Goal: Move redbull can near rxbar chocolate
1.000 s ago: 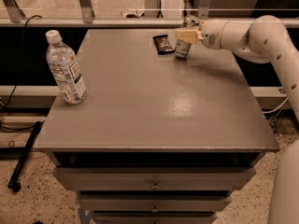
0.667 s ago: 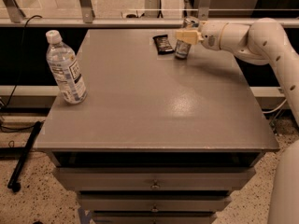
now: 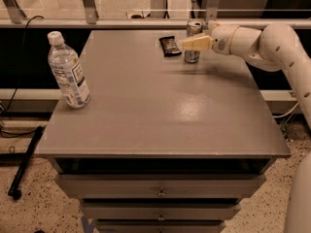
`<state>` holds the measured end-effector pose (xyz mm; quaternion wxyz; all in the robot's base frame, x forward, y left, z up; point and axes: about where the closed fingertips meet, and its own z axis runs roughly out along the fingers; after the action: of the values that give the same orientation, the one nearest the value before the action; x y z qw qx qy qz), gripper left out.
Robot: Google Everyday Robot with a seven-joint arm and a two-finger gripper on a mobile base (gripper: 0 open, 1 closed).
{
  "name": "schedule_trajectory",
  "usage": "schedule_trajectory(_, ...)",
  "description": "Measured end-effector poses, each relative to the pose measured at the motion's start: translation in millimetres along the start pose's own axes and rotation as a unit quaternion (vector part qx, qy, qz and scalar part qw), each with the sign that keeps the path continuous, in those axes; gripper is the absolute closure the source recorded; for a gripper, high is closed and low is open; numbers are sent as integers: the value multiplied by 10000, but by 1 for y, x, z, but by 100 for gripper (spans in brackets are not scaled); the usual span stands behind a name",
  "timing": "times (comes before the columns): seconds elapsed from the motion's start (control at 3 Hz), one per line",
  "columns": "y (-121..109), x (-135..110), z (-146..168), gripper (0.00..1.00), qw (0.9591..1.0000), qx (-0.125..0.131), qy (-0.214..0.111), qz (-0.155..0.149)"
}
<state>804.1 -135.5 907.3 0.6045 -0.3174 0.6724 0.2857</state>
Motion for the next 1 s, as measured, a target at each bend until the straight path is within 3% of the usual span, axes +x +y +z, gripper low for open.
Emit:
schedule_trajectory(0.33,-3,7,-22,0,9999,140,38,38)
schedule_trajectory(0.67,-8,8,-70,0,9997,244,55,-78)
schedule_trajectory(1.0,-20,-2,-143,0,9990,353,-38,-276)
